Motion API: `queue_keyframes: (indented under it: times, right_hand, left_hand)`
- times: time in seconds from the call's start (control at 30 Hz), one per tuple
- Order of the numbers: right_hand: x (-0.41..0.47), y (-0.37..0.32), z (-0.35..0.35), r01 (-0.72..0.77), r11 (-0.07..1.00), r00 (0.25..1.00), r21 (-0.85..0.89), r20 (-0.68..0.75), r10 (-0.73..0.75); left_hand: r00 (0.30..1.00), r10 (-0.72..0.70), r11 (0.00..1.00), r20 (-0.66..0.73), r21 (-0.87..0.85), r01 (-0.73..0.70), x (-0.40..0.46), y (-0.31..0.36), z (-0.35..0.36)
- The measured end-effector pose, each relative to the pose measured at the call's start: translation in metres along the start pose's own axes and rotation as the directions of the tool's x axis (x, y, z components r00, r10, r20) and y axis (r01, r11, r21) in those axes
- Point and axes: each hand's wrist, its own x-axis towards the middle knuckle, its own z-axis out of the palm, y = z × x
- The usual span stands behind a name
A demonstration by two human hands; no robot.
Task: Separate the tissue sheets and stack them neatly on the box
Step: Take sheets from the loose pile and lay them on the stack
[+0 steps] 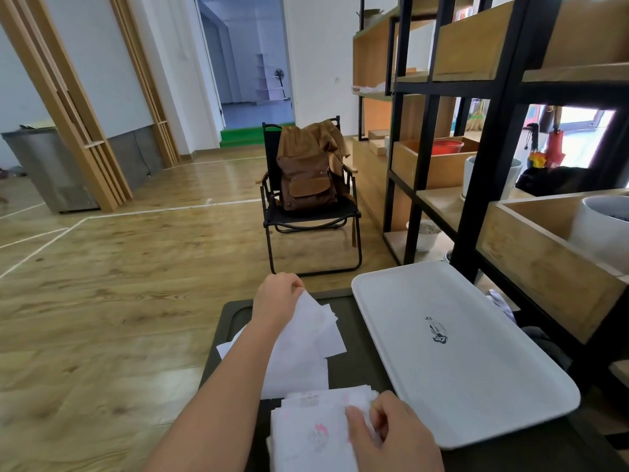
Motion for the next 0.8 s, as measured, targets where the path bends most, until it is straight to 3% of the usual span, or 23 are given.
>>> queue_keyframes:
  times: [0.13,0.3,0.8]
  right_hand:
    - [0.0,0.001,0.001,0.009,1.0,1.0,-0.007,-0.001,-0.009]
    - [-0.002,0.001,0.002,0.013,1.0,1.0,0.008,-0.006,-0.013]
    - [-0.002,-0.008,-0.009,-0.013,0.998,0.997,-0.06,0.076,0.017]
  left_hand:
    - [1.0,0.015,0.999,-0.002,-0.037,-0.015,0.001,-0.004,-0.001]
    - [0.979,0.017,0.997,0.202,0.068,-0.031,0.009,-0.009,0.005]
    - [0.998,0.053,0.984,-0.015,-0.169,-0.055,-0.015,0.017,-0.036]
